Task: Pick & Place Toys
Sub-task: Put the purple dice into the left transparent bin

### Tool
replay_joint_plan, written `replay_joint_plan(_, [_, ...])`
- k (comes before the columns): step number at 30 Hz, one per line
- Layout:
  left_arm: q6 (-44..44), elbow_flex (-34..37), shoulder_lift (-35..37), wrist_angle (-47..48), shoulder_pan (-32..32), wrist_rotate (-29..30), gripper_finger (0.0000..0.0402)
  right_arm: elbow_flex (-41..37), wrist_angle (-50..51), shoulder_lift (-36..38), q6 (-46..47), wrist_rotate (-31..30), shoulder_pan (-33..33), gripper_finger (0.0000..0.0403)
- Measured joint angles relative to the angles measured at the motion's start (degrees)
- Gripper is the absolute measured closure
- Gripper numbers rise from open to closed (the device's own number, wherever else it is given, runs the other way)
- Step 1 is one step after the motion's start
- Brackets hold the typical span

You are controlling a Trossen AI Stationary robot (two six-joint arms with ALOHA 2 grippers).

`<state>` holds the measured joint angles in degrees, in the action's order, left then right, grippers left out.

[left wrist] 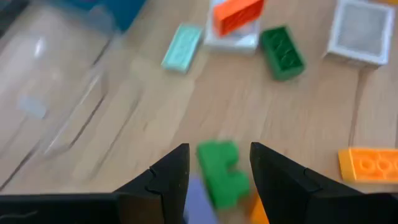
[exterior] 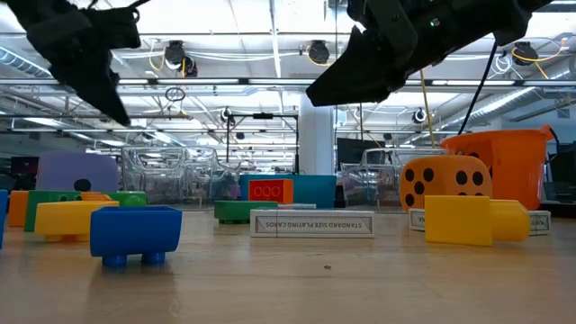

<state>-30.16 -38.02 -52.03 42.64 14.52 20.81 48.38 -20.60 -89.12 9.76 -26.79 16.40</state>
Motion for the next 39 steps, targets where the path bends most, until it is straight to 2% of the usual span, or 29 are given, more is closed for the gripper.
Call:
replay_joint_plan(6, [-12.35,-7.21,0.00,17.96,-0.02,-5.36,0.0227,0.00,-0.06,0.00,0.07,-0.01,0.16,0.0218])
replay_joint_plan(10, [-18.50,-9.42,0.00,24.75,-0.02,-7.81,0.0227,0.00,-0.03,0.00,-0.05,0.02,0.22,0.0218])
replay_joint_plan(13, [-20.02,-10.14,0.00,28.18,-0.23,-7.96,0.0227,0.00,-0.04,0.00,-0.11,0.02,0.22,0.0218])
replay_joint_plan(23, [-13.74,-10.18,-0.02,27.39,-0.68,-7.74,0.0227,0.00,0.44,-0.02,-1.66,0.02,0.20,0.0218])
replay_joint_plan(29, [-12.85,-10.18,-0.02,27.51,-0.81,-7.16,0.0227,0.00,0.55,-0.02,-1.66,0.02,0.20,0.0218])
replay_joint_plan(34, [-12.49,-10.18,-0.02,27.72,-3.67,-6.93,0.0225,0.00,0.79,-0.02,-1.66,0.02,0.20,0.0218])
replay_joint_plan(39, [-13.20,-10.18,-0.08,27.81,-8.14,-9.57,0.0188,0.00,0.79,-0.02,-1.58,0.02,0.20,0.0218])
